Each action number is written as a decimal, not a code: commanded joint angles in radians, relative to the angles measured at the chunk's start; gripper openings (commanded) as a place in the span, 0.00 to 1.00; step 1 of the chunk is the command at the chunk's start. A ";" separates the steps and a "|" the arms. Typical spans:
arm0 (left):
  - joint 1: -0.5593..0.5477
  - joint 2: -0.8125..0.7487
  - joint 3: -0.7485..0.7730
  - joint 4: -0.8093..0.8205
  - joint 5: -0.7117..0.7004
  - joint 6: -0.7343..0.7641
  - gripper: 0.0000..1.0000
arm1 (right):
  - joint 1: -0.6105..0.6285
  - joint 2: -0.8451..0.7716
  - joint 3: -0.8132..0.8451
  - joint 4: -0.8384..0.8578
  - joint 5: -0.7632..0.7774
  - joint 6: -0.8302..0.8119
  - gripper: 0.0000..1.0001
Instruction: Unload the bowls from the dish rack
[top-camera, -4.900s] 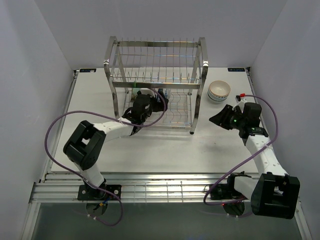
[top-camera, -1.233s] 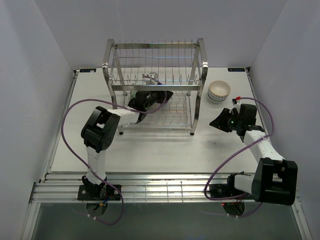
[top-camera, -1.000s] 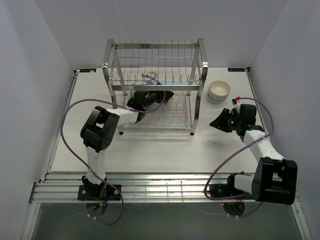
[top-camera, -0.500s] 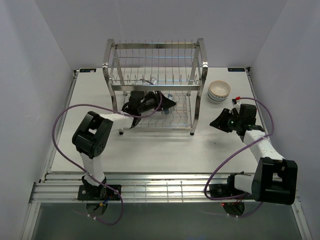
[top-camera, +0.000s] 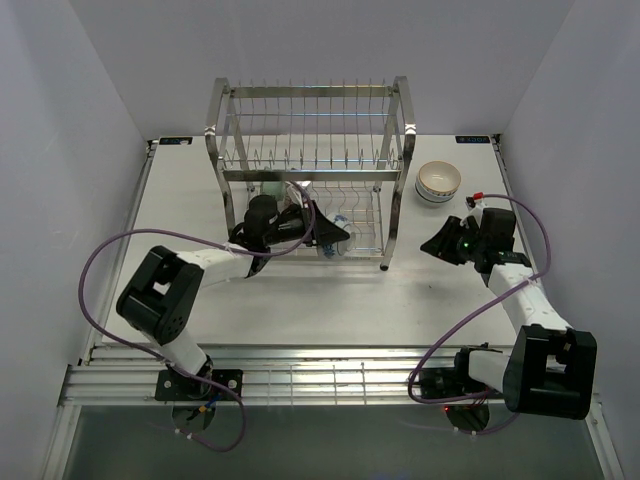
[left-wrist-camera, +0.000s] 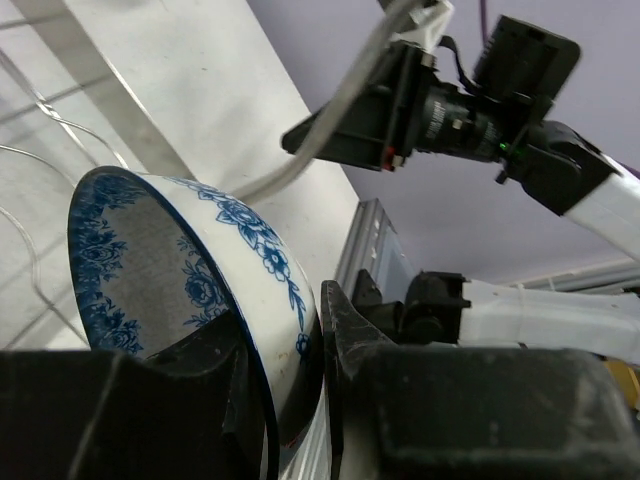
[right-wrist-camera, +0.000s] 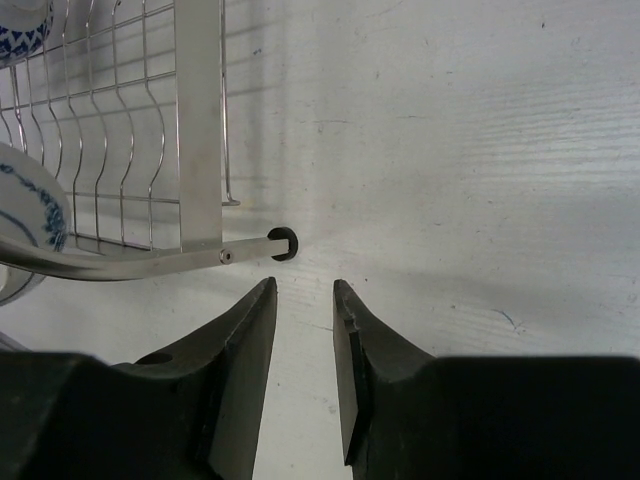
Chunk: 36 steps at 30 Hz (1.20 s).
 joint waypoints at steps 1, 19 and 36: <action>-0.020 -0.113 -0.031 0.063 0.090 -0.055 0.00 | -0.002 -0.020 0.009 -0.017 0.000 0.005 0.36; -0.264 -0.479 -0.026 -0.705 -0.157 0.536 0.00 | 0.166 -0.108 0.020 -0.086 0.028 0.061 0.47; -0.682 -0.470 0.075 -1.063 -0.770 1.078 0.00 | 0.377 -0.122 0.256 -0.210 -0.135 0.077 0.68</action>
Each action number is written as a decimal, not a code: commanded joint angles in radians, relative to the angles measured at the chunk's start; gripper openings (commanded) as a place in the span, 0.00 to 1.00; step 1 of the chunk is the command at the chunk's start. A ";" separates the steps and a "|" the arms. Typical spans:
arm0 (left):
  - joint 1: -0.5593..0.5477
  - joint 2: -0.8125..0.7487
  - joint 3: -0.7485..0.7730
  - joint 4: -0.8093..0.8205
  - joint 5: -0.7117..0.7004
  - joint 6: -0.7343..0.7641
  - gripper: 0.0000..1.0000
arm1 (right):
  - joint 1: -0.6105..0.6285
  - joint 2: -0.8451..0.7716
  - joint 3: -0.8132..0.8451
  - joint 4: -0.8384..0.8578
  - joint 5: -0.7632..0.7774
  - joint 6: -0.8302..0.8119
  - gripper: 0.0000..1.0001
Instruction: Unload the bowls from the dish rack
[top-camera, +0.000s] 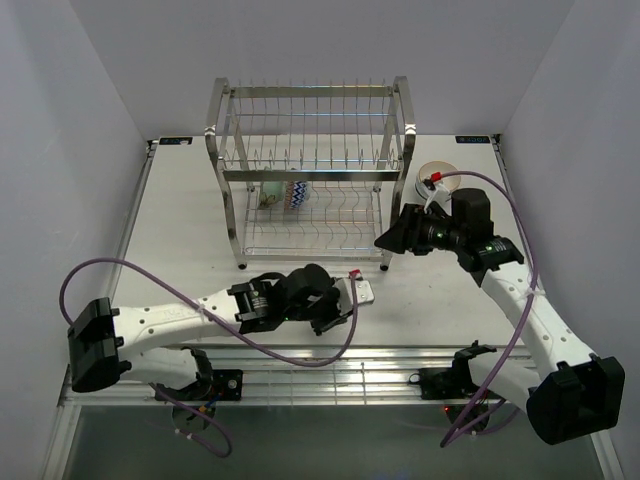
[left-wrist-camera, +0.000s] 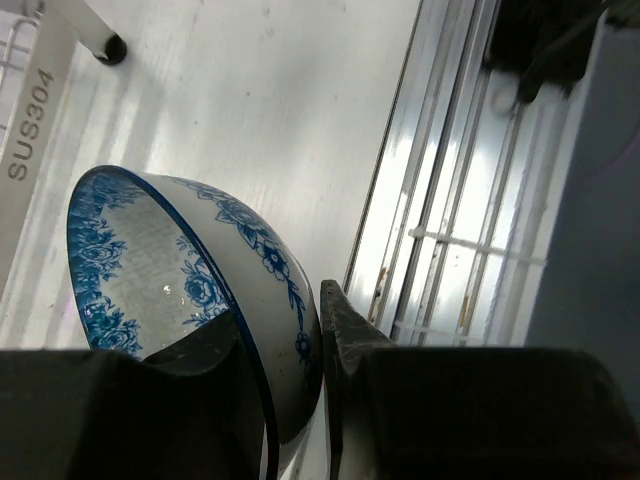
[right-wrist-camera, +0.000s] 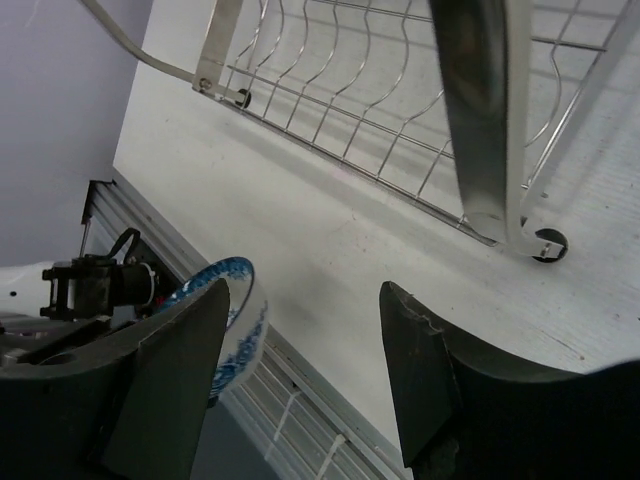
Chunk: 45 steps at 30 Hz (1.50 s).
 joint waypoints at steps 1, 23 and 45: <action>-0.082 0.037 0.042 -0.040 -0.226 0.119 0.00 | 0.038 -0.004 0.058 -0.068 -0.028 -0.029 0.68; -0.244 0.208 0.137 -0.025 -0.423 0.200 0.00 | 0.372 0.114 -0.028 -0.137 0.131 -0.147 0.68; -0.260 0.211 0.062 0.052 -0.546 0.238 0.60 | 0.391 0.148 -0.026 -0.120 0.249 -0.120 0.08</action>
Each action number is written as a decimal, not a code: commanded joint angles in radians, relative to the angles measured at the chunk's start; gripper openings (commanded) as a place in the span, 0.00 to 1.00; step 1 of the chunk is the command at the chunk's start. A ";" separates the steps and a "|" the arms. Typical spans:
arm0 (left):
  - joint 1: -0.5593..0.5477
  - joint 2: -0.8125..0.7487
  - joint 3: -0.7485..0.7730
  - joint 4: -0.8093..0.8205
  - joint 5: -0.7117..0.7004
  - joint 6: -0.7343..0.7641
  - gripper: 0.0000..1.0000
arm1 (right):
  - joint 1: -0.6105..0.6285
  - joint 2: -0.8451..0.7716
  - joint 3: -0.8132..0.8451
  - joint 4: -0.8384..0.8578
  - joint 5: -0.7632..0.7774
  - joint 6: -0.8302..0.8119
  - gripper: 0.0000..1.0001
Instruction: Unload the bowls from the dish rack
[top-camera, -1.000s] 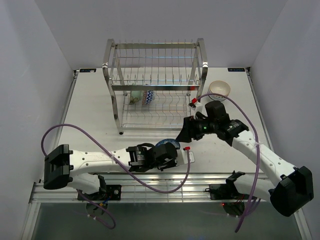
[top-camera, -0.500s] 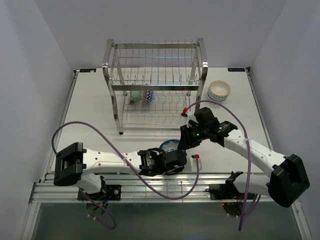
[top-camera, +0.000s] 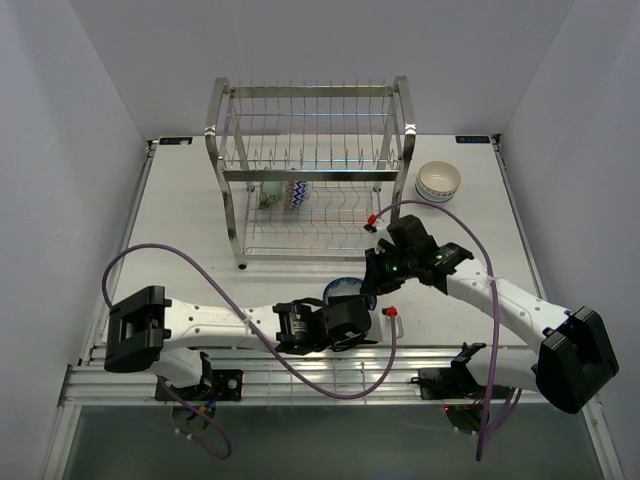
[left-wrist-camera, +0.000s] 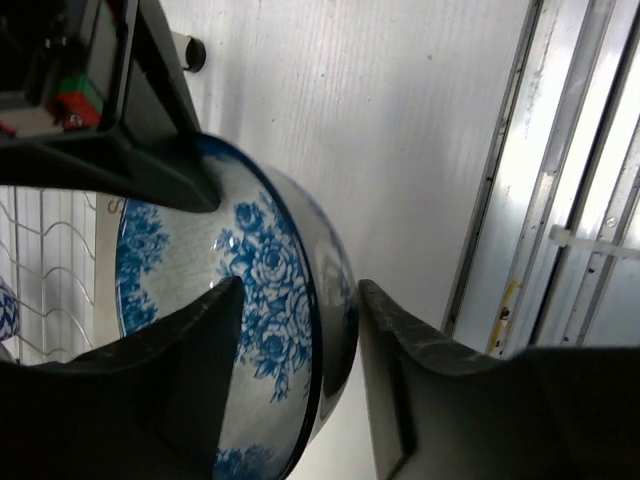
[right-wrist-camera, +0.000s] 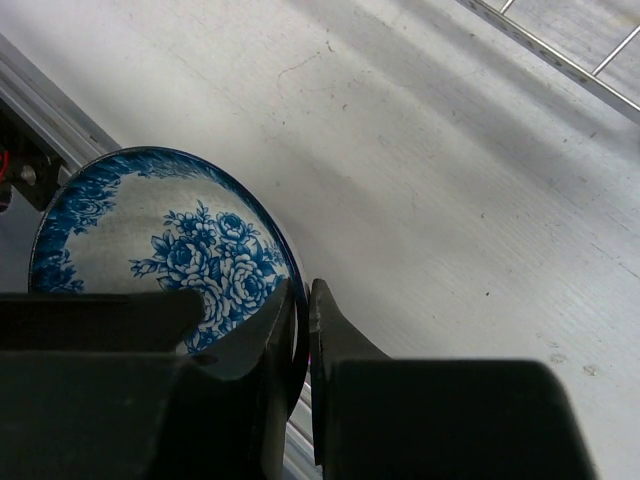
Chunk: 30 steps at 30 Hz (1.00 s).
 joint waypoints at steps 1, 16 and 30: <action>0.005 -0.080 -0.054 0.058 -0.033 -0.023 0.65 | 0.000 -0.006 0.008 0.023 0.012 0.017 0.08; 0.006 -0.258 -0.126 0.055 0.073 -0.129 0.97 | -0.013 -0.058 -0.007 0.017 0.188 0.059 0.08; 0.035 -0.384 -0.212 0.058 -0.016 -0.143 0.97 | -0.376 -0.274 -0.104 0.000 0.293 0.064 0.08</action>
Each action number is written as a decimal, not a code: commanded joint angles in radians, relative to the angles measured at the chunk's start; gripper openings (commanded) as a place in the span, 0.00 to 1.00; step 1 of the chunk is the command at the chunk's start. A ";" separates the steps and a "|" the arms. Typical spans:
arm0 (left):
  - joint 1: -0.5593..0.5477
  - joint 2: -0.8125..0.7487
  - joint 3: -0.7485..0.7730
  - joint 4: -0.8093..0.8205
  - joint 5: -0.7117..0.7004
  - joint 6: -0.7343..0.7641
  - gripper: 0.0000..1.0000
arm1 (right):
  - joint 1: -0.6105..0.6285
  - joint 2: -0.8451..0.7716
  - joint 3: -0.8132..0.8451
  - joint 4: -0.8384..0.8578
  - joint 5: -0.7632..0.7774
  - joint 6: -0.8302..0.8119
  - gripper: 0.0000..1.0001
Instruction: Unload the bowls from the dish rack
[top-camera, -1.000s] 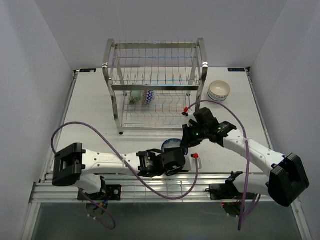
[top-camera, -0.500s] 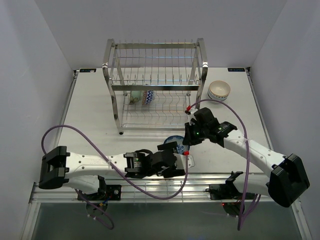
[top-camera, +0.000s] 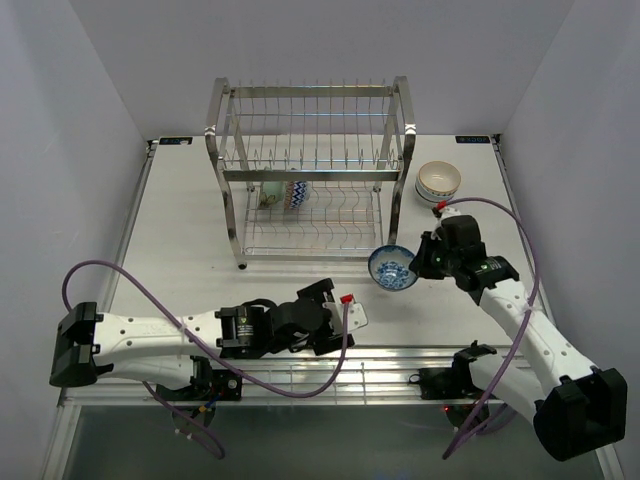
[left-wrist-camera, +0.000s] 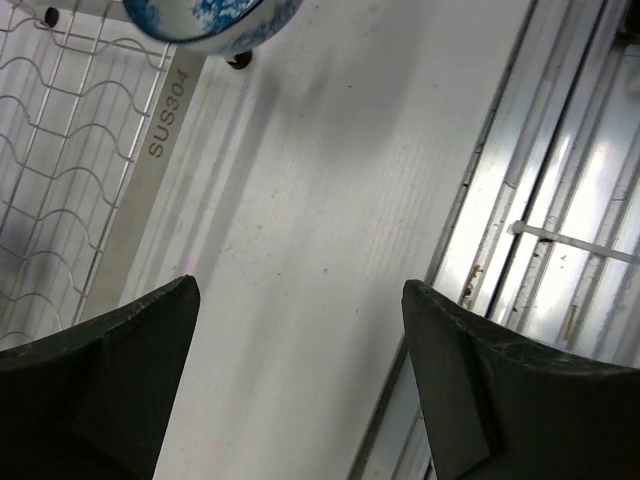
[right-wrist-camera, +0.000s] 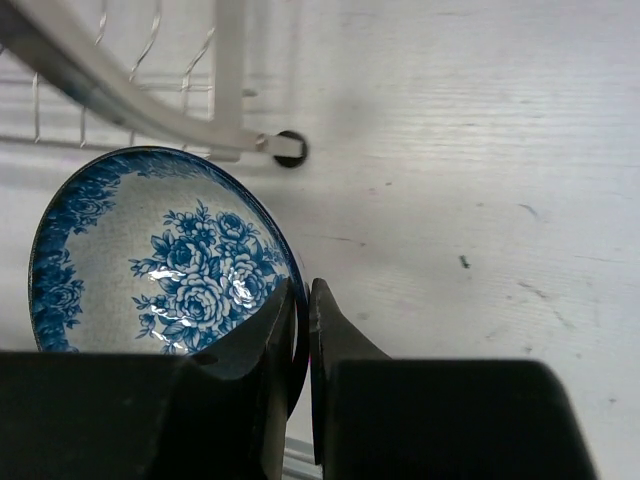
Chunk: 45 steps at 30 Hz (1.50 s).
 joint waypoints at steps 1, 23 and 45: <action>0.045 0.000 0.002 0.023 -0.056 0.007 0.92 | -0.109 -0.042 -0.007 0.028 0.039 0.011 0.08; 0.245 -0.135 -0.101 0.187 -0.298 -0.041 0.98 | -0.517 0.295 0.423 0.142 -0.088 0.078 0.08; 0.332 -0.041 -0.059 0.154 -0.294 -0.059 0.98 | -0.522 0.909 1.059 0.021 -0.046 0.003 0.08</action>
